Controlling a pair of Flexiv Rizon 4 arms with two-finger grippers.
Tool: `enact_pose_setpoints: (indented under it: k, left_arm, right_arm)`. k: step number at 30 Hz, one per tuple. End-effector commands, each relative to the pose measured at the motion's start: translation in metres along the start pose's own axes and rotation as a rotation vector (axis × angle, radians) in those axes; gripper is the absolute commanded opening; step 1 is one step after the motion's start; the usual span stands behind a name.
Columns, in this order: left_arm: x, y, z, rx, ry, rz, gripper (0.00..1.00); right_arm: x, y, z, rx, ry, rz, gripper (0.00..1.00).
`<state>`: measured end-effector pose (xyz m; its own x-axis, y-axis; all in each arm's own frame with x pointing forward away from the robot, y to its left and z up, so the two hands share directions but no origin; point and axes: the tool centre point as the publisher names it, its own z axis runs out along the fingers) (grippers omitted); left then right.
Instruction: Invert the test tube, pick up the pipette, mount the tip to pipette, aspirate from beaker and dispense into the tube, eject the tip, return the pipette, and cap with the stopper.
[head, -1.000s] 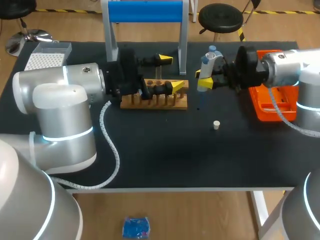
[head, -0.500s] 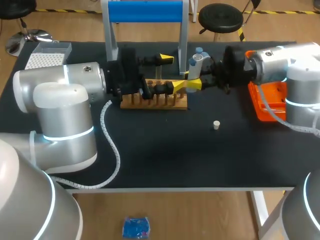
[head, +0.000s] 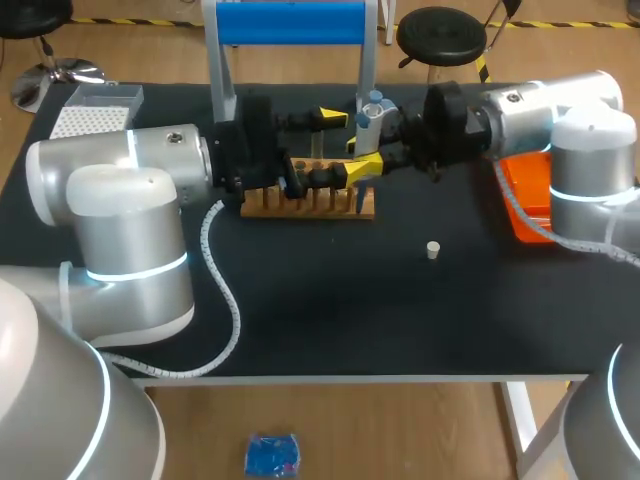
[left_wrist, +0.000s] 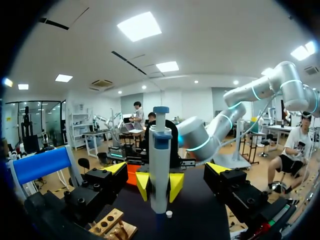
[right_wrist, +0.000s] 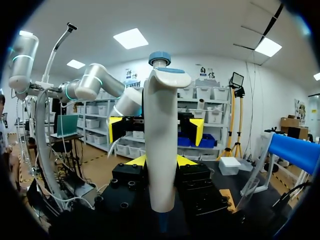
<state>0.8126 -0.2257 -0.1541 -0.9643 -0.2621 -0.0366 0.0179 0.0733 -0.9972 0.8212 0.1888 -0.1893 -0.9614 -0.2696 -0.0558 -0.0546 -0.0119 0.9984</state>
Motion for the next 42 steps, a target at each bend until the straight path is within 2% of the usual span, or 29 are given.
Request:
enact_pose_setpoints:
  k: [1, 16, 31, 32, 33, 34, 35, 42]
  left_arm:
    - [0.000, 0.000, 0.001, -0.001, -0.002, -0.001, 1.00]
    - [0.000, 0.000, 0.001, -0.001, -0.002, -0.001, 1.00]
    - [0.000, 0.000, 0.001, -0.001, -0.002, -0.001, 1.00]
    - [0.000, 0.000, 0.001, -0.001, -0.002, -0.001, 0.88]
    - [0.000, 0.000, 0.001, -0.001, -0.002, -0.001, 0.50]
    - [0.000, 0.000, 0.001, -0.001, -0.002, -0.001, 0.36]
    - [0.000, 0.000, 0.001, -0.001, -0.002, -0.001, 0.00]
    - [0.000, 0.000, 0.001, -0.001, -0.002, -0.001, 0.00]
  right_arm:
    - [-0.005, -0.001, 0.009, -0.009, 0.010, -0.007, 0.00]
    - [-0.007, -0.004, 0.024, 0.007, -0.014, -0.047, 0.00]
    - [-0.008, -0.002, 0.024, -0.001, -0.065, -0.066, 0.00]
    - [-0.008, -0.001, 0.024, -0.001, -0.065, -0.066, 0.00]
    - [-0.008, -0.001, 0.024, -0.002, -0.065, -0.065, 0.00]
    - [-0.008, -0.001, 0.024, -0.003, -0.066, -0.065, 0.00]
    - [-0.008, -0.001, 0.024, -0.004, -0.066, -0.065, 0.00]
    - [-0.008, 0.000, 0.024, -0.013, -0.066, -0.063, 0.00]
